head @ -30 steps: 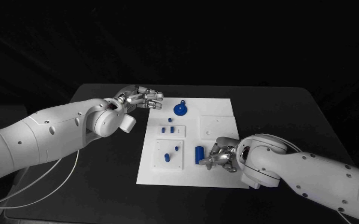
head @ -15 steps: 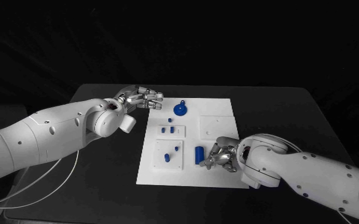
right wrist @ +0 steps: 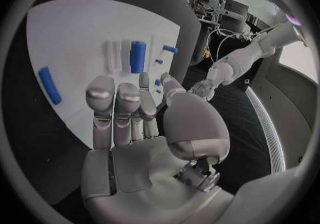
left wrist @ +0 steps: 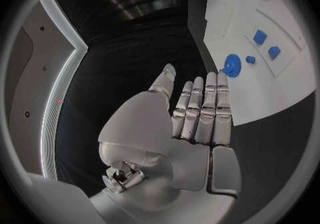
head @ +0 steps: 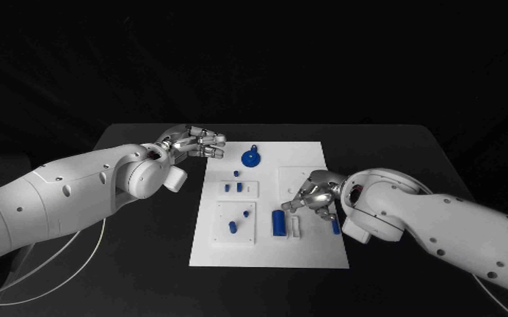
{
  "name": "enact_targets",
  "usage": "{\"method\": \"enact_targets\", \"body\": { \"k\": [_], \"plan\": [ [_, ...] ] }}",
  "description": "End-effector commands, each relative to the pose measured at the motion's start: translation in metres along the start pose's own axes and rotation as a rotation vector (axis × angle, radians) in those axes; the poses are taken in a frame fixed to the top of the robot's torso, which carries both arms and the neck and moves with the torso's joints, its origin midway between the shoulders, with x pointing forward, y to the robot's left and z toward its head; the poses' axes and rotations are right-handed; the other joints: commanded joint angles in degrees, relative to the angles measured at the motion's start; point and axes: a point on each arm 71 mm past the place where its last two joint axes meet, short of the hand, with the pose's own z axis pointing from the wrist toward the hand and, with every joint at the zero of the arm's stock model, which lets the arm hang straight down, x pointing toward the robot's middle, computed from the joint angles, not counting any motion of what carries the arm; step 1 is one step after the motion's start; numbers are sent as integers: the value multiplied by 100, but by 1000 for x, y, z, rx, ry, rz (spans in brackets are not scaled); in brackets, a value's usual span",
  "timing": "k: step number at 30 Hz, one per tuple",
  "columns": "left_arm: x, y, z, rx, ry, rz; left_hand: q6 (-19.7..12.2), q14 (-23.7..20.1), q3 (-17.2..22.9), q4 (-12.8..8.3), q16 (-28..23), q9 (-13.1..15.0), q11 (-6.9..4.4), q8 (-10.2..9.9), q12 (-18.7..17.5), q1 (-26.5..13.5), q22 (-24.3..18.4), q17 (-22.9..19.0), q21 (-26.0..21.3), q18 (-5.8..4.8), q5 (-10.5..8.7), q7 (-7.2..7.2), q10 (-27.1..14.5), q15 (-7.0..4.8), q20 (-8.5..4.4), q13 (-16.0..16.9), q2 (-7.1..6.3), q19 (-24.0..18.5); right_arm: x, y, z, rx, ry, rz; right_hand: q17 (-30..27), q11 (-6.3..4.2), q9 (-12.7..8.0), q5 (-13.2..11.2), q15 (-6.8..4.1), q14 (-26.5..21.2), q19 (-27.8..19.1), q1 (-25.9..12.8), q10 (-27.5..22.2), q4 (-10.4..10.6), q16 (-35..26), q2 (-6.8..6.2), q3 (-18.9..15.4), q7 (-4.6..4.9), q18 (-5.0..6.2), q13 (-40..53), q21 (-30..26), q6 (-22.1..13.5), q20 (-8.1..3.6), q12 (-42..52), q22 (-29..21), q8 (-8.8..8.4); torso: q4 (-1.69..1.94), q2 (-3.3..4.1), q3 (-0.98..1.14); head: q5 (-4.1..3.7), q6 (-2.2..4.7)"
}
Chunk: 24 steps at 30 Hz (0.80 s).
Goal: Assemble the parts on the task board
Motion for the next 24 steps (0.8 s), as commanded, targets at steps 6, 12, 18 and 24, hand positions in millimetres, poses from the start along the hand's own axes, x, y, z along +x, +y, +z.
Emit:
{"method": "enact_targets", "body": {
  "k": [6,12,18,24],
  "plan": [
    [4,-1,1,12,15,-7,-13,-30,6,21,-20,1,0,-15,6,-4,-2,5,-3,-90,20,4,-42,5,1,9,-3,-1,-57,-27,-8,76,-31,-23,-42,45,-121,-199,43,-17,334,93,-43,-125,-90,114,49,23,11,-81,-129,-51,57,-72,-43,-20,13,7,-11,-113,24],
    [4,-1,1,11,16,-6,-13,-31,10,4,-19,1,-2,-14,6,15,-3,5,-4,-91,19,3,-38,5,2,9,-11,-4,-82,-56,-15,162,-53,-64,-25,96,-458,-279,81,-13,330,114,-69,-186,-84,86,106,96,27,-112,-138,-192,91,-89,-30,-24,11,7,4,-111,8],
    [4,0,0,8,20,-6,-9,-31,17,-42,-20,1,-2,-14,6,56,-3,5,-4,-91,9,5,-37,4,0,8,-30,-6,-87,-72,-19,214,-33,-100,-20,128,-724,-345,111,-13,327,109,-98,-135,-90,37,143,141,37,-160,-158,-262,121,-125,-16,-23,-11,-6,4,-118,-3],
    [4,1,-1,9,17,2,15,-33,15,-59,-20,2,-5,-12,6,45,-3,4,-6,-95,15,2,-29,4,1,9,-24,-12,-73,-86,-22,243,2,-130,14,152,-892,-370,133,-9,329,83,-125,-18,-58,-9,202,176,39,-209,-144,-323,143,-154,24,-22,-27,-12,4,-148,-6]
  ]
}}
